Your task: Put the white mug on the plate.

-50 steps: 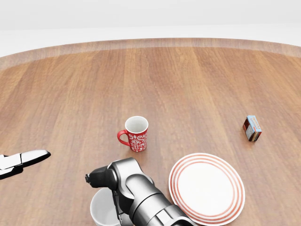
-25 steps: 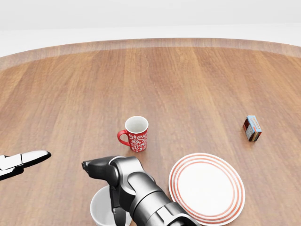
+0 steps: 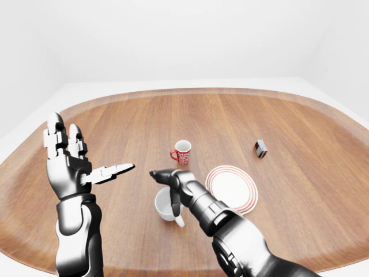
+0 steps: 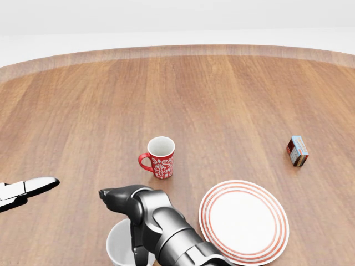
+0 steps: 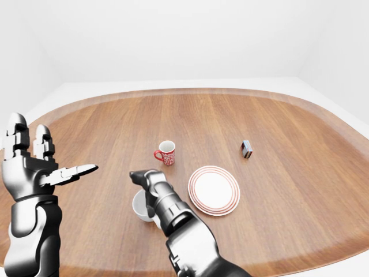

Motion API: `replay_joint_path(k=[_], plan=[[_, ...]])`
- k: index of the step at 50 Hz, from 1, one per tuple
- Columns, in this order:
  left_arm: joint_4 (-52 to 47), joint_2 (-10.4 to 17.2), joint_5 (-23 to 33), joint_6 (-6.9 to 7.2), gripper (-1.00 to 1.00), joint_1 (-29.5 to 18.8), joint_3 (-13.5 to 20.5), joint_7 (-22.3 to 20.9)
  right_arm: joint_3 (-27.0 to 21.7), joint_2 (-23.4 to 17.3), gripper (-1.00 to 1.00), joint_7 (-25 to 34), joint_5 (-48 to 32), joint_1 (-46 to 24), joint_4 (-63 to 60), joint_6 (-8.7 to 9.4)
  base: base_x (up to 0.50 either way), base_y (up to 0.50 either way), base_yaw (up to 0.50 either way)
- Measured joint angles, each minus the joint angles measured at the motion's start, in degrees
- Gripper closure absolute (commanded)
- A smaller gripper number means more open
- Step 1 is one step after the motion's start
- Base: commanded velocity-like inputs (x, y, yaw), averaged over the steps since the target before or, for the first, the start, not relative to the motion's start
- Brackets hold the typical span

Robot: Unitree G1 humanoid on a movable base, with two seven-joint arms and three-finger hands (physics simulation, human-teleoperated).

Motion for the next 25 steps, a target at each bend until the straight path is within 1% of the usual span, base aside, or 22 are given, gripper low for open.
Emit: replay_joint_path(k=[25], plan=[[0.36,0.01,-0.25,0.00,-1.00,0.05,0.01,0.01,-0.12,0.00,-1.00,-2.71,-3.09,2.87,0.89,0.00,0.00,0.00,0.00]])
